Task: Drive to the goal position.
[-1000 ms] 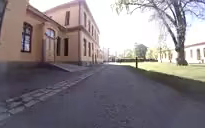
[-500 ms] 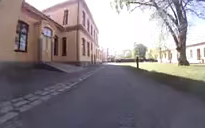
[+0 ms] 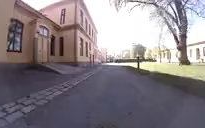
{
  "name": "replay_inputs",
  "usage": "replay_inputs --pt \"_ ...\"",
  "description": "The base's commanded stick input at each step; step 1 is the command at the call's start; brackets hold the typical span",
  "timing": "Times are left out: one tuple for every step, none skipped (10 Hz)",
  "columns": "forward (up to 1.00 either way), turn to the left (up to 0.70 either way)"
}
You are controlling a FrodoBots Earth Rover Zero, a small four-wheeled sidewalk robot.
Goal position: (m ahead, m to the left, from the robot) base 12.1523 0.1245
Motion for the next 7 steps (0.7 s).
replay_inputs --pt "1.00 0.00" --pt "1.00 0.00" --pt "1.00 0.00" --pt "1.00 0.00" --pt "1.00 0.00" --pt "1.00 0.00" --pt "1.00 0.00"
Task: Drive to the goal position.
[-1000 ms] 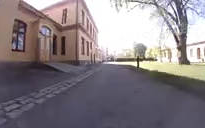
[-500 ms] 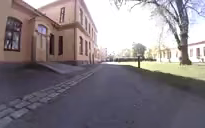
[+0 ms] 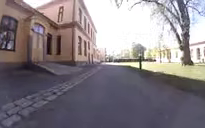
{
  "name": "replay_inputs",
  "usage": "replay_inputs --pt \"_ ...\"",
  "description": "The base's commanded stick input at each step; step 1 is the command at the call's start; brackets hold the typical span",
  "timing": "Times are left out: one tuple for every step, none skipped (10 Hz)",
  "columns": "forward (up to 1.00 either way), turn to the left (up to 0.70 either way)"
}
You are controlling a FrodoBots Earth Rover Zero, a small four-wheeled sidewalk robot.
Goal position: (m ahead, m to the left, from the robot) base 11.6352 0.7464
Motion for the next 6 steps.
replay_inputs --pt "1.00 0.00" --pt "1.00 0.00" --pt "1.00 0.00" --pt "1.00 -0.40" --pt "1.00 -0.40" --pt "1.00 -0.19"
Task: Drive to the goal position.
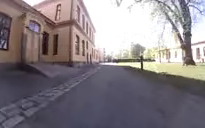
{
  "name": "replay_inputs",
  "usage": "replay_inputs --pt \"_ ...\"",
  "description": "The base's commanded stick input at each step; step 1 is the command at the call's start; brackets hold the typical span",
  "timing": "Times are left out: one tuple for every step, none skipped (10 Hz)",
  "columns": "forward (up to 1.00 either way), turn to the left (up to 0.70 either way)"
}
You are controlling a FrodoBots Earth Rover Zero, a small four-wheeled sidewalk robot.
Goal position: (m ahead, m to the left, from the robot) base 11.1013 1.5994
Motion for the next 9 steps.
replay_inputs --pt "1.00 0.00" --pt "1.00 0.00" --pt "1.00 0.00" --pt "1.00 0.00" --pt "1.00 0.00" --pt "1.00 0.00" --pt "1.00 0.00" --pt "1.00 0.00" --pt "1.00 0.00"
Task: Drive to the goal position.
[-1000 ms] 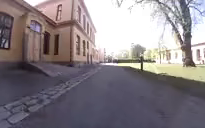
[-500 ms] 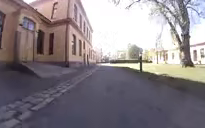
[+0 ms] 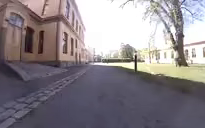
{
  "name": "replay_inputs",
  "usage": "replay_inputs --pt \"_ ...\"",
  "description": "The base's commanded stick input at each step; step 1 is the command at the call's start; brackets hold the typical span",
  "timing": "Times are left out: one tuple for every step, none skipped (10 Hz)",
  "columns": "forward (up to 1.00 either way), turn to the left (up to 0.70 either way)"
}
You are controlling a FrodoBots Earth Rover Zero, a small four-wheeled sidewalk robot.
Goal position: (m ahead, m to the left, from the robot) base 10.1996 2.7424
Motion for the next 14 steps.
replay_inputs --pt "1.00 0.00" --pt "1.00 0.00" --pt "1.00 0.00" --pt "1.00 0.00" --pt "1.00 0.00" --pt "1.00 0.00" --pt "1.00 0.07" --pt "1.00 0.21" --pt "1.00 0.36" --pt "1.00 0.22" --pt "1.00 0.00" --pt "1.00 0.00" --pt "1.00 0.00" --pt "1.00 0.00"
